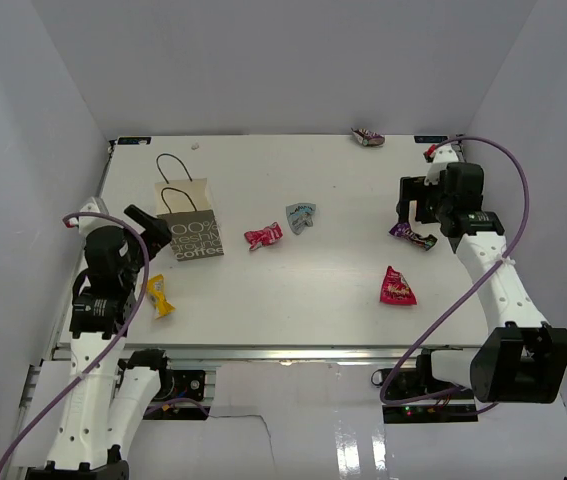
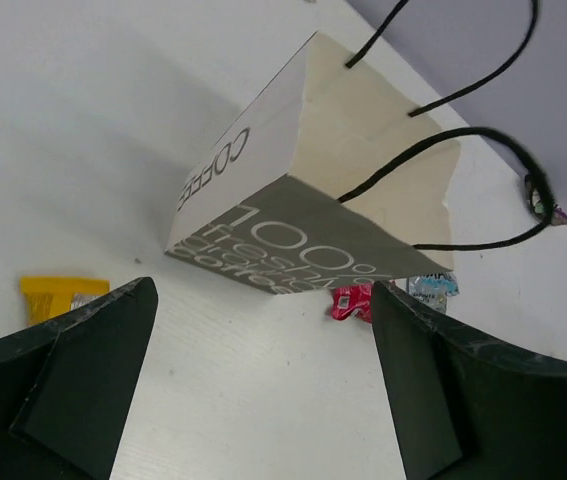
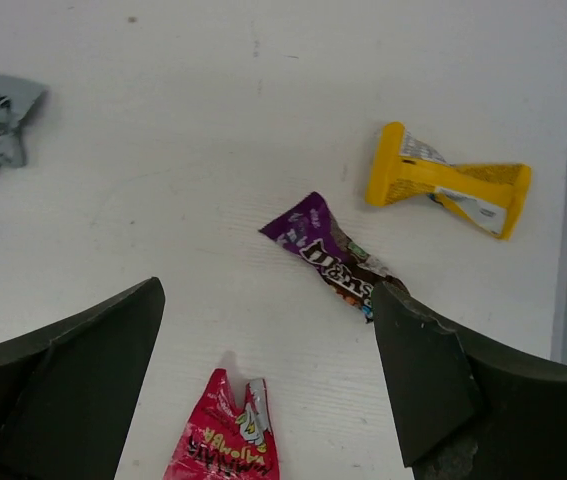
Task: Place the snacks into the paper bag
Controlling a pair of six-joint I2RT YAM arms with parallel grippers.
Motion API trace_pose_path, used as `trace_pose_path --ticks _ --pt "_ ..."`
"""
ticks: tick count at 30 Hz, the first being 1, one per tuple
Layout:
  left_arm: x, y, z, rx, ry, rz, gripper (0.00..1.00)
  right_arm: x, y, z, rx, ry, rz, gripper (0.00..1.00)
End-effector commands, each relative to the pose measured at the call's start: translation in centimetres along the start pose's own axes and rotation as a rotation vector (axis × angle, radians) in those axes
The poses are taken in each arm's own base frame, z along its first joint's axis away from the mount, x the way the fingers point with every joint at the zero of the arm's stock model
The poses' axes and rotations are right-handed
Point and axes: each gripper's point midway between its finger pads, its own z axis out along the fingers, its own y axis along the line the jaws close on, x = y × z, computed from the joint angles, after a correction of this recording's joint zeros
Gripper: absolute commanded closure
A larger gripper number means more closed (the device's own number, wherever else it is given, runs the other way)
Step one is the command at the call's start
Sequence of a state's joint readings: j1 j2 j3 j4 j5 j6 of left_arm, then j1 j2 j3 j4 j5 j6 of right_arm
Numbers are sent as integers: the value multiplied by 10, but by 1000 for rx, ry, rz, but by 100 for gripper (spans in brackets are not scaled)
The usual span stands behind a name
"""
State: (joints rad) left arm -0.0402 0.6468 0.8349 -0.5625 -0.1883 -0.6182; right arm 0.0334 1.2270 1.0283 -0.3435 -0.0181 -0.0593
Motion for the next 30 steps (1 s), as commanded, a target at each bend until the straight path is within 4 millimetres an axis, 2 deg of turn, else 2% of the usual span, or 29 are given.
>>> trace_pose_path --ticks 1,2,3,4,5,7,8,10,12,16,21,26,29,30 --pt "11 22 -13 -128 48 -89 2 -22 48 -20 -298 -45 -125 10" --pt "15 29 -15 -172 50 -140 2 -24 57 -25 -371 -68 -231 10" --pt "19 34 -16 -201 63 -159 2 -23 81 -36 -520 -94 -297 10" --pt "31 45 -20 -253 102 -170 2 -11 91 -43 -591 -64 -345 10" --pt "36 50 -21 -289 111 -209 2 -5 101 -47 -660 -87 -474 10" --pt "51 62 -23 -354 157 -227 2 12 112 -53 -719 -36 -532 10" --pt "57 66 -20 -391 171 -256 2 18 118 -55 -772 -53 -627 10" --pt "70 76 -19 -463 219 -264 3 32 119 -58 -796 -18 -641 10" --pt "83 89 -13 -582 272 -271 5 33 119 -54 -787 -31 -642 10" --pt "107 117 -19 -800 364 -227 7 48 124 -52 -831 -23 -630 10" --pt "125 130 -14 -830 406 -181 9 48 125 -44 -830 -20 -604 10" --pt "155 139 1 -828 491 -141 14 54 126 -37 -836 2 -590 10" --pt "165 144 6 -841 519 -121 15 56 126 -35 -841 12 -587 10" --pt "167 145 8 -838 523 -116 18 57 125 -35 -840 14 -585 10"
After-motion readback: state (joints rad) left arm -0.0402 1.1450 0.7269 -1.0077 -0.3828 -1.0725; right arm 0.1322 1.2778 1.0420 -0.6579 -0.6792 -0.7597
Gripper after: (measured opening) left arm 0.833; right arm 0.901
